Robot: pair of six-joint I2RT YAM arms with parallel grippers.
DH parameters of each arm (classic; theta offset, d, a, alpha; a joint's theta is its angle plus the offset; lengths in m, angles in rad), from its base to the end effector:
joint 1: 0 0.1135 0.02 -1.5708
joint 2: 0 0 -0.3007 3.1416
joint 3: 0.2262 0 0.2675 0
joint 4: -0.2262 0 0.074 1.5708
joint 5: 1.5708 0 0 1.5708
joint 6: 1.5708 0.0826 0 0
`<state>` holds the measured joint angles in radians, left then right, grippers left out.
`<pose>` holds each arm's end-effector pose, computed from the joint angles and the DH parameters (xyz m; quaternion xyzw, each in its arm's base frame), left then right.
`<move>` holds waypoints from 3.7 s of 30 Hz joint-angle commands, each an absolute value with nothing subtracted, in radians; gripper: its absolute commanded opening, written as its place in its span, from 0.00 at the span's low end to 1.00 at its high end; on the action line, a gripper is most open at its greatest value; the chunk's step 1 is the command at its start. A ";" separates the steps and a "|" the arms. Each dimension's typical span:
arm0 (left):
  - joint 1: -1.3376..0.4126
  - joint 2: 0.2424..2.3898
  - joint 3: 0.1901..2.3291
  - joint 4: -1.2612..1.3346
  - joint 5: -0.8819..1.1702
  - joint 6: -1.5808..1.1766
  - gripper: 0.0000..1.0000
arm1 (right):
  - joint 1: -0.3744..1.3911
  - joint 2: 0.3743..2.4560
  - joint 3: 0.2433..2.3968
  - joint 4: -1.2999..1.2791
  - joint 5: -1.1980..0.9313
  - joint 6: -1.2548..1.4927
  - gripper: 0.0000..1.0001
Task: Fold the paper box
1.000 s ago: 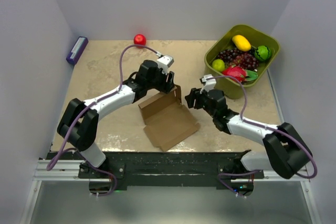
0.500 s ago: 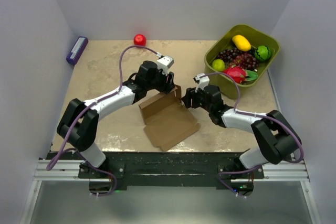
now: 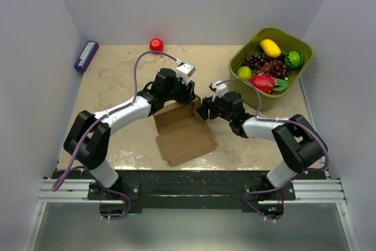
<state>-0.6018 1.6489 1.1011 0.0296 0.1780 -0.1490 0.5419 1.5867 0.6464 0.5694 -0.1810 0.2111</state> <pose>0.3480 -0.2567 0.2518 0.2368 0.8292 -0.2550 0.4373 0.3107 0.2044 0.1827 -0.1857 0.8024 0.2761 0.4955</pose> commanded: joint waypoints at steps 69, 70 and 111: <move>-0.552 1.675 1.146 -0.135 0.298 -0.020 0.69 | 0.552 1.697 0.762 0.718 -0.097 0.210 0.00; -0.552 1.668 1.144 -0.138 0.269 -0.008 0.72 | 0.551 1.680 0.761 0.695 -0.092 0.212 0.00; -0.729 1.632 1.127 -0.222 0.138 0.144 0.33 | 0.614 1.519 0.859 0.117 0.486 0.344 0.00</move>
<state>-0.7273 1.6188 1.0962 -0.1947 0.1097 0.1837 0.6144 1.5444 0.8612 0.0719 0.2661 0.2989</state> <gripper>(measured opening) 0.385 0.123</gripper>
